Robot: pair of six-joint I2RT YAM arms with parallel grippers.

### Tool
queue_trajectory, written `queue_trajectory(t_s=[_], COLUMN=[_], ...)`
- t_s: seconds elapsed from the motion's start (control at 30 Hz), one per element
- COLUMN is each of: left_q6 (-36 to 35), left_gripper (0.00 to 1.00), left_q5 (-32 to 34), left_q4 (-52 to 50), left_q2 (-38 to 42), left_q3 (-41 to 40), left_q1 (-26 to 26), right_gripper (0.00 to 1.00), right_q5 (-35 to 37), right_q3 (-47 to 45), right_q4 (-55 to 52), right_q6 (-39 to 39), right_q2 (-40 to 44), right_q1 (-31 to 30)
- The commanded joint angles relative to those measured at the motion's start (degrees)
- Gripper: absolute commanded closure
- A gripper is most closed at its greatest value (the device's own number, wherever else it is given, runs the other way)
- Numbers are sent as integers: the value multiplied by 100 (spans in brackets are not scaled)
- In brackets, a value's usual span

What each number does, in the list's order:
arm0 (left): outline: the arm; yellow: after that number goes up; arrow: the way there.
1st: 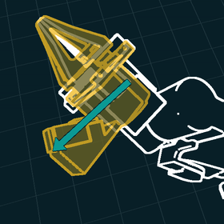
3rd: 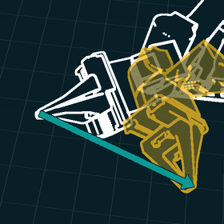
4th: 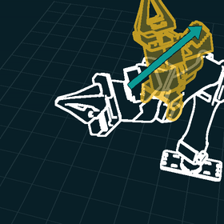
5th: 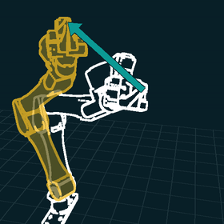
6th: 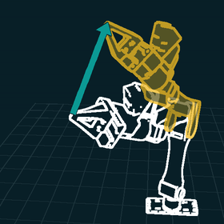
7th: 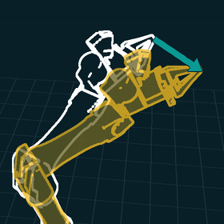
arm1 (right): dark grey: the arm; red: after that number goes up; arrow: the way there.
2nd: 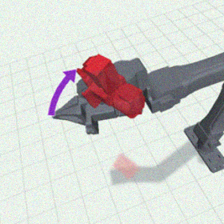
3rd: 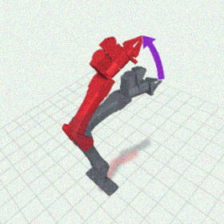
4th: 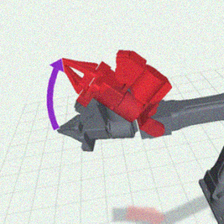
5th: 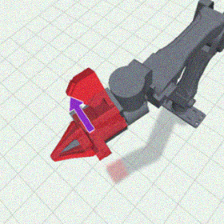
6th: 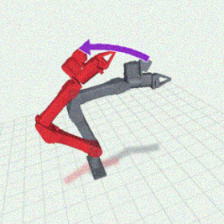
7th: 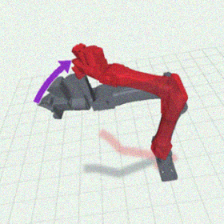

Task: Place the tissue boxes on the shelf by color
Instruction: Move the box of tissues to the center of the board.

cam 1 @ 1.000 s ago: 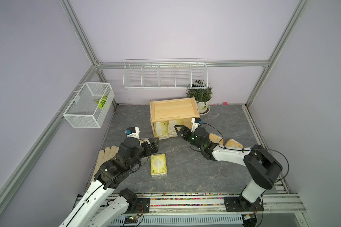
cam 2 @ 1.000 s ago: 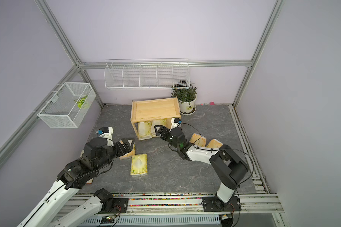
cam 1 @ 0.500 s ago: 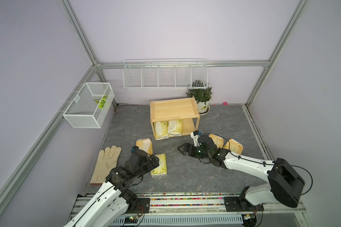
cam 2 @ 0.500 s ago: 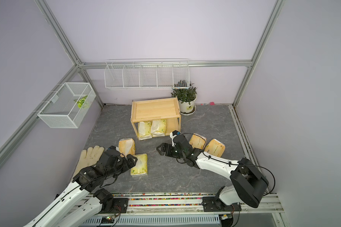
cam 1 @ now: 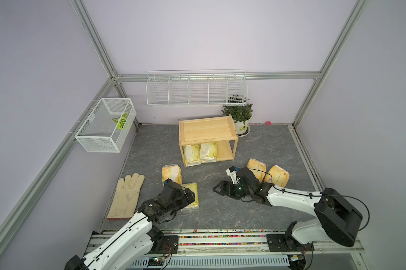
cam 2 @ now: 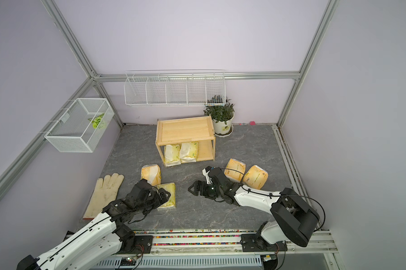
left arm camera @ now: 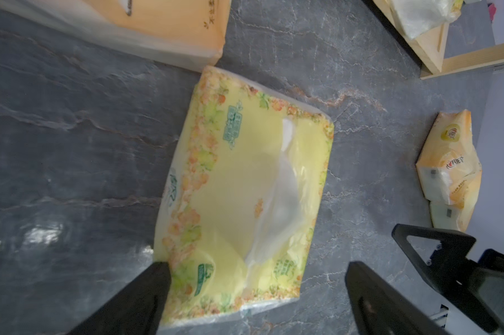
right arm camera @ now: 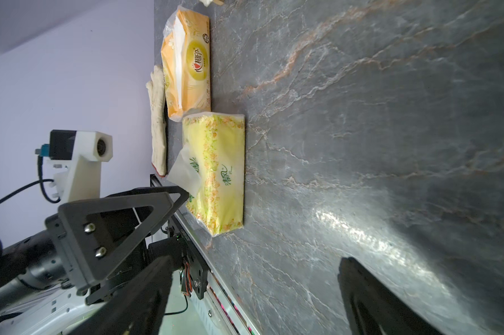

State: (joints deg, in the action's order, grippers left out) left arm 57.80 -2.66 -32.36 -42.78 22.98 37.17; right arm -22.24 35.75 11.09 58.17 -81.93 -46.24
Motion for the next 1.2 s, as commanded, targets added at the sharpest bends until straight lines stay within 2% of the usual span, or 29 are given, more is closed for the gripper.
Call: queue_trajectory(t_s=[0.0,0.23,0.47,0.57,0.77,0.87,1.0,1.17], left_q6=[-55,-117,-278,-418,-383,-325,-220,-391], left_gripper=[0,0,0,0,0,0,0,0], left_q5=[35,-23,-186,-27,757,1116,1101,1079], left_q4=[359,894,1659,1282,-233,-586,-332,467], left_q2=[7,-248,-852,-843,314,599,376,-54], left_q3=[-90,-362,-127,235,598,521,245,22], left_q1=[22,27,112,203,212,202,155,72], right_gripper=[6,6,6,6,6,6,6,7], right_q5=[-92,-126,-115,-117,-173,-256,-560,-920], right_q3=[-142,-233,-235,-216,-204,-208,-169,-8], right_q4=[315,538,667,674,714,810,1155,1470], right_q6=[133,235,231,219,173,175,260,363], right_q2=[-34,-179,-306,-332,-408,-504,-771,-1187], right_q1=[-34,-30,-25,24,158,226,314,315])
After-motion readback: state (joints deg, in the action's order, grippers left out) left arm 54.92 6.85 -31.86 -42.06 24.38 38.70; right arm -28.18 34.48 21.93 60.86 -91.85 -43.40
